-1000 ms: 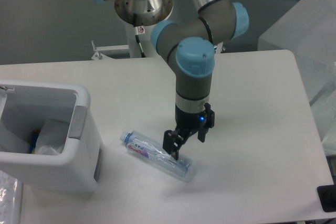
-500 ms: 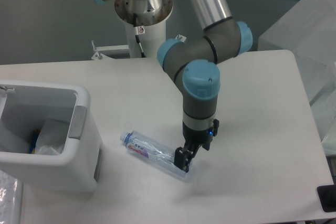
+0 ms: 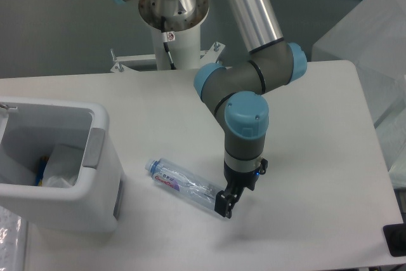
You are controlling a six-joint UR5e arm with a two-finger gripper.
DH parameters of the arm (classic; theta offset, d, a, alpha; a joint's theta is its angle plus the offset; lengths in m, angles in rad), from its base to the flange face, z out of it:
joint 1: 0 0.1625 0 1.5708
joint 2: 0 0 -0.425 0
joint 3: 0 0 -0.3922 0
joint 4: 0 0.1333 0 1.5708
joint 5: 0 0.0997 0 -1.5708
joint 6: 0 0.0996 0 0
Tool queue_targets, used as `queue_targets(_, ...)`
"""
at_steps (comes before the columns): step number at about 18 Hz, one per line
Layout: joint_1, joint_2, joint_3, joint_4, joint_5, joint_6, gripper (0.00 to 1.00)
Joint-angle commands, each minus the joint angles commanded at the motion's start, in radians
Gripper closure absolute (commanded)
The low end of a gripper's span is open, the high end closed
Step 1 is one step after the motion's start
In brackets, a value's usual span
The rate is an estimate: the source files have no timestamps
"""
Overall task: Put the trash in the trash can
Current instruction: 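Move the gripper to the cap end of the water bottle, then lower the gripper and align it around the bottle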
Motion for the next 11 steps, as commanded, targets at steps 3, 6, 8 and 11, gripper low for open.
queue_targets(3,-0.023,-0.028,0.011,0.000,0.037,0.002,0.00)
queue_targets(6,-0.029,-0.037,0.009,0.000,0.040,0.000,0.00)
queue_targets(8,-0.031,-0.038,0.003,0.000,0.040,0.000,0.00)
queue_targets(11,-0.034,-0.038,-0.002,-0.002,0.048,0.000,0.00)
